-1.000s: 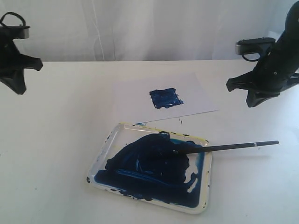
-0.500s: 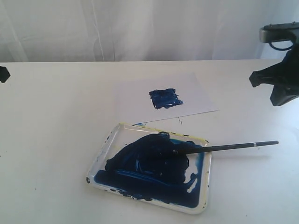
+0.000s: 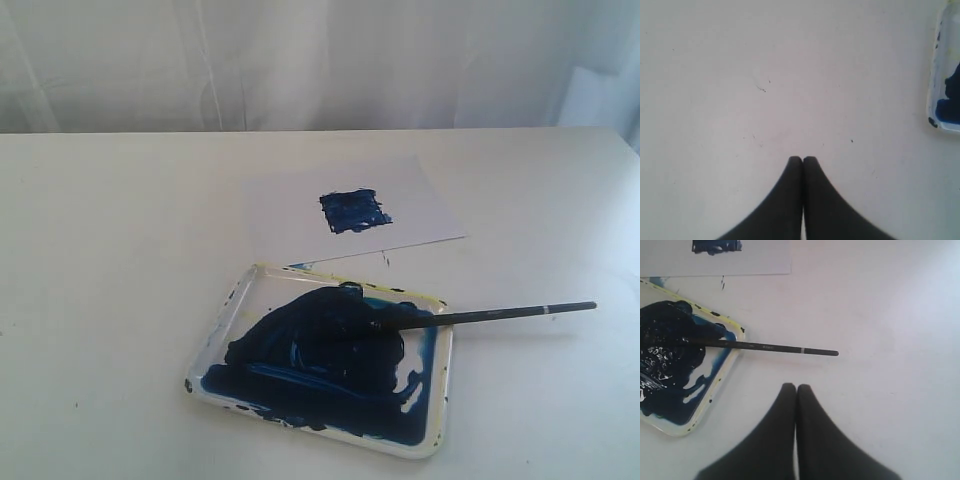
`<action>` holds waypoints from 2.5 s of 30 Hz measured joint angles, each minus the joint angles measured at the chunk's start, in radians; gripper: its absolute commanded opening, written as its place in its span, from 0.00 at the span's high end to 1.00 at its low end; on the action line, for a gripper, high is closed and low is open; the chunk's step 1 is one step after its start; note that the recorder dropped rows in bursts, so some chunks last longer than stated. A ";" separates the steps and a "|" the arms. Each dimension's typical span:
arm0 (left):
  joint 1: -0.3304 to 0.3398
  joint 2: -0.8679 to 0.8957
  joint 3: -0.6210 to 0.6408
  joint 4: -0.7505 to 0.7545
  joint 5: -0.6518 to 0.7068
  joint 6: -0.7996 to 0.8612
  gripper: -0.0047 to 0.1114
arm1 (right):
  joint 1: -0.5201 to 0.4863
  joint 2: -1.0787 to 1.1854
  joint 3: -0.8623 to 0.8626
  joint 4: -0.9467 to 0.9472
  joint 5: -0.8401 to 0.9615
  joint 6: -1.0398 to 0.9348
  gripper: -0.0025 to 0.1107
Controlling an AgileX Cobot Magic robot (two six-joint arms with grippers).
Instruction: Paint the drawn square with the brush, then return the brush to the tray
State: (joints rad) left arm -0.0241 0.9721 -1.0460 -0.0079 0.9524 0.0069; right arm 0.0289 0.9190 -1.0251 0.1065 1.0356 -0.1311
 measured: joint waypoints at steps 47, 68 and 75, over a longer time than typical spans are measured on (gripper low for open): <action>0.000 -0.966 0.812 0.062 -0.730 -0.112 0.96 | 0.000 -0.916 0.804 -0.011 -0.740 -0.016 0.98; 0.000 -0.968 1.041 0.087 -0.811 -0.078 0.96 | 0.000 -0.914 1.020 -0.033 -0.828 -0.096 0.98; 0.000 -0.968 1.043 0.079 -0.805 -0.096 0.96 | 0.000 -0.914 1.020 -0.033 -0.828 -0.096 0.98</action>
State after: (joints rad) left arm -0.0241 0.0042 -0.0033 0.0715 0.1475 -0.0890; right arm 0.0289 0.0050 -0.0053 0.0734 0.2072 -0.2272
